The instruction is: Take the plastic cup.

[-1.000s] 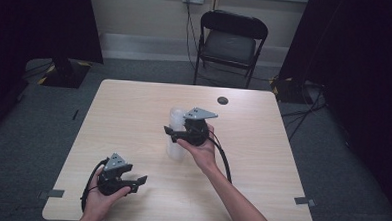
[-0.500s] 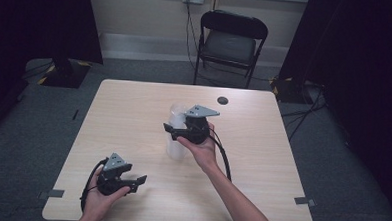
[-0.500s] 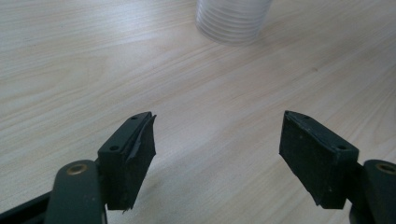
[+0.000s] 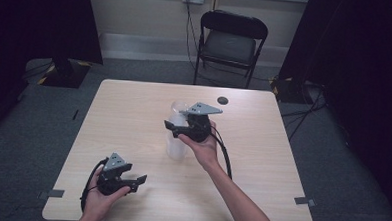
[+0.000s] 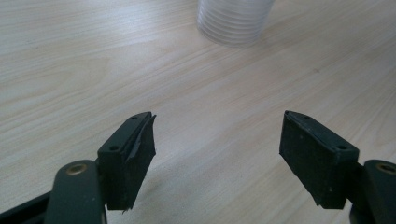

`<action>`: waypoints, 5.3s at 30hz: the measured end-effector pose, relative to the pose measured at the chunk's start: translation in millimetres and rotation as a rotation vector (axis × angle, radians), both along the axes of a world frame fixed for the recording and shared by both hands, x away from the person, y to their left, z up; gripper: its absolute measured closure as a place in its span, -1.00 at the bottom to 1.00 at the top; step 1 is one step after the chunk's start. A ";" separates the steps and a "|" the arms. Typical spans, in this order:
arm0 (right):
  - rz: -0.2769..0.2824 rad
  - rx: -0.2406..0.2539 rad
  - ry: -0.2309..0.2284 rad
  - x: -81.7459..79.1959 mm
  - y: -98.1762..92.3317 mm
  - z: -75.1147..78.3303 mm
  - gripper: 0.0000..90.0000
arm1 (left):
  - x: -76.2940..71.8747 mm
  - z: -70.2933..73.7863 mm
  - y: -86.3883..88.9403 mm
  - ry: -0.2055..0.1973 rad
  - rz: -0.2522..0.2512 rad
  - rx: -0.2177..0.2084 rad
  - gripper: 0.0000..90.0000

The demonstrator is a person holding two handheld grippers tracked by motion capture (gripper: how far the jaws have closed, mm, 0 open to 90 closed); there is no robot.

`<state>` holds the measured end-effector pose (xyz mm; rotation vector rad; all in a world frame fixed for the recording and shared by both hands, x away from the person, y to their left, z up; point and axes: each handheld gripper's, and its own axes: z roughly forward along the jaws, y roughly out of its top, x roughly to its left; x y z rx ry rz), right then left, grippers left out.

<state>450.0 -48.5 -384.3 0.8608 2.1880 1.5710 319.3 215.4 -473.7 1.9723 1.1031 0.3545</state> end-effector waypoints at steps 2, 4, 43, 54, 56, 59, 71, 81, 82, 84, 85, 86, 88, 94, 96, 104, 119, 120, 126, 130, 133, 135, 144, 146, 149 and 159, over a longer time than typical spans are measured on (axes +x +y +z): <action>0.003 0.001 0.006 0.1 0.5 2.3 -0.30 | -0.1 0.2 -0.1 -0.002 0.000 0.007 -0.41; 0.006 0.008 0.007 0.0 0.5 3.9 -0.29 | -0.3 0.0 -0.6 -0.006 0.002 0.005 -0.41; 0.039 0.104 0.030 -4.4 -19.8 36.6 -0.22 | 0.7 -1.6 -2.1 0.005 -0.010 0.009 -0.42; 0.005 0.139 0.023 -8.9 -35.8 48.2 -0.19 | 0.7 -2.1 -5.4 -0.001 -0.019 0.025 -0.43; 0.006 0.148 0.021 -9.8 -37.7 50.0 -0.19 | 0.8 -2.2 -5.3 -0.001 -0.017 0.026 -0.43; 0.003 0.151 0.017 -10.9 -41.1 52.4 -0.19 | 0.6 -2.1 -5.1 -0.002 -0.018 0.026 -0.43; -0.028 0.151 0.033 -15.6 -65.7 53.0 -0.19 | 0.1 0.8 -5.1 -0.012 -0.019 0.003 -0.46; -0.032 0.136 0.064 -27.1 -80.7 41.7 -0.20 | -3.4 4.1 -10.1 -0.035 -0.052 -0.028 -0.54; -0.031 0.135 0.072 -28.5 -81.7 39.0 -0.20 | -3.5 4.6 -10.8 -0.038 -0.056 -0.033 -0.57; -0.028 0.135 0.087 -30.7 -84.0 34.5 -0.20 | -3.9 5.2 -12.7 -0.039 -0.070 -0.050 -0.59; -0.029 0.133 0.091 -31.9 -85.6 33.2 -0.20 | -4.3 5.7 -13.4 -0.041 -0.080 -0.064 -0.61; -0.034 0.133 0.092 -33.0 -87.0 32.4 -0.20 | -5.1 6.4 -14.4 -0.047 -0.089 -0.072 -0.60; -0.041 0.130 0.100 -34.9 -90.4 31.7 -0.20 | -6.9 7.8 -17.0 -0.055 -0.112 -0.064 -0.62; -0.034 0.139 0.131 -39.8 -101.0 28.7 -0.20 | -9.7 12.4 -26.9 -0.086 -0.133 -0.073 -0.59; -0.024 0.120 0.136 -42.6 -102.7 27.1 -0.20 | -9.6 14.1 -29.6 -0.104 -0.131 -0.088 -0.48; -0.008 0.130 0.176 -55.9 -110.3 17.7 -0.20 | -5.2 22.2 -35.9 -0.210 -0.093 -0.089 -0.51; -0.025 0.161 0.241 -71.2 -117.1 -3.0 -0.20 | 15.0 42.8 -91.8 -0.325 -0.181 -0.166 -0.13; -0.020 0.162 0.238 -72.3 -117.6 -3.6 -0.20 | 15.6 42.7 -94.4 -0.323 -0.188 -0.171 -0.13; 0.008 0.195 0.266 -80.3 -117.5 -7.5 -0.20 | 17.6 36.1 -111.2 -0.321 -0.229 -0.169 0.10; 0.036 0.215 0.310 -84.5 -112.2 -18.0 -0.20 | 12.1 32.6 -116.0 -0.342 -0.240 -0.175 0.15; 0.059 0.218 0.349 -87.9 -106.7 -24.6 -0.20 | 6.6 30.7 -115.3 -0.384 -0.237 -0.179 0.26; 0.068 0.224 0.359 -90.0 -103.6 -26.5 -0.20 | 3.5 28.5 -114.9 -0.411 -0.231 -0.186 0.29; 0.110 0.271 0.424 -95.2 -91.6 -31.4 -0.19 | -7.1 24.8 -120.0 -0.467 -0.260 -0.200 0.48; 0.124 0.292 0.440 -96.6 -90.1 -31.6 -0.19 | -8.3 25.1 -120.6 -0.485 -0.250 -0.203 0.47; 0.124 0.289 0.435 -98.8 -87.7 -30.5 -0.19 | -10.8 24.2 -122.8 -0.512 -0.241 -0.201 0.43; 0.154 0.294 0.467 -102.5 -76.8 -31.4 -0.20 | -15.0 22.5 -127.9 -0.581 -0.237 -0.175 0.43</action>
